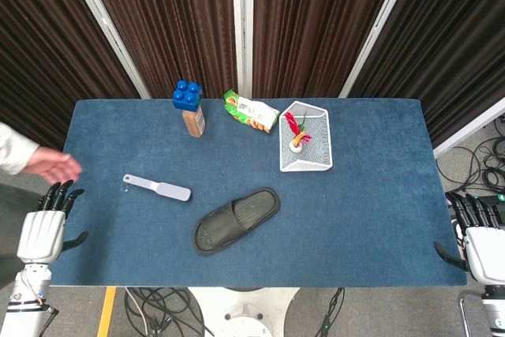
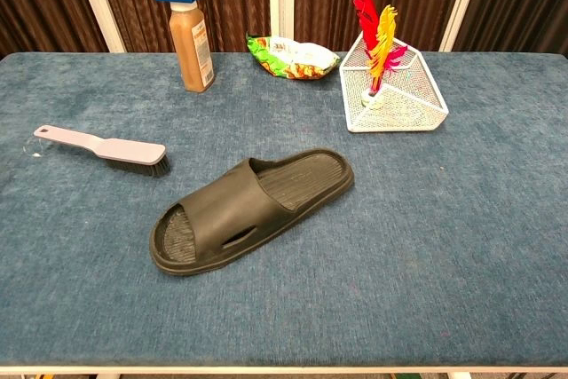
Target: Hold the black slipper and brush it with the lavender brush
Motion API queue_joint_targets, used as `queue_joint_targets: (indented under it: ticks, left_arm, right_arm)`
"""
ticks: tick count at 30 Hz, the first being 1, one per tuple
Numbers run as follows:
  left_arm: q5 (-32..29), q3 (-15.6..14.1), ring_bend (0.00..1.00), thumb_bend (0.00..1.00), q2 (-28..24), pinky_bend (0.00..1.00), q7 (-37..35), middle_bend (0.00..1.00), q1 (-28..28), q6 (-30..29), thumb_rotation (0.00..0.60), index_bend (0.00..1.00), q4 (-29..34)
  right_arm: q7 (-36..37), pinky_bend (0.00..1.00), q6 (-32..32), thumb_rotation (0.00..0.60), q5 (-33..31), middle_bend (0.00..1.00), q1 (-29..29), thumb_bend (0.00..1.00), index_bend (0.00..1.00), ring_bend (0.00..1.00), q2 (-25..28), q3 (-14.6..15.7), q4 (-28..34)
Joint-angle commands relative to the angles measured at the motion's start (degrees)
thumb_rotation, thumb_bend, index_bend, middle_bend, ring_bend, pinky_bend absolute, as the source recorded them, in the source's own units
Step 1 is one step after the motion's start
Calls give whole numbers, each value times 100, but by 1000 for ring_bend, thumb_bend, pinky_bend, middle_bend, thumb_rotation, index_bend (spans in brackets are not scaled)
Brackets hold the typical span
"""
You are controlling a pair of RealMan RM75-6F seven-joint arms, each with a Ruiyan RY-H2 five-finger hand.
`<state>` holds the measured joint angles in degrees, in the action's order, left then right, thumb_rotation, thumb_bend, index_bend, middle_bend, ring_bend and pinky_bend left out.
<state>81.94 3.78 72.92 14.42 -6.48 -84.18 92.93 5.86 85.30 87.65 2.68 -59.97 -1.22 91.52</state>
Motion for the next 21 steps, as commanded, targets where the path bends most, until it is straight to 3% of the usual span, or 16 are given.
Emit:
queue_joint_targets:
  ticks: [1, 7, 13, 21]
  left_arm:
    - [-1, 6, 106, 171, -11, 242, 42, 216, -4, -12, 600, 267, 17]
    - [71, 15, 106, 170, -76, 242, 105, 217, -73, 31, 600, 267, 65]
    - [134, 278, 106, 170, -96, 242, -137, 216, -598, 565, 600, 267, -135]
    - [-125, 592, 106, 170, 119, 242, -409, 221, -2072, 2678, 600, 298, -1057]
  right_arm:
    - [35, 48, 35, 600, 34, 76, -2, 151, 0, 0, 5, -13, -15]
    - [177, 48, 79, 600, 101, 76, -10, 150, 0, 0, 5, -14, -103]
    - [243, 48, 61, 600, 172, 76, 90, 151, 0, 0, 69, -92, -161]
    - [-7, 48, 3, 600, 171, 76, 272, 151, 0, 0, 281, -266, 25]
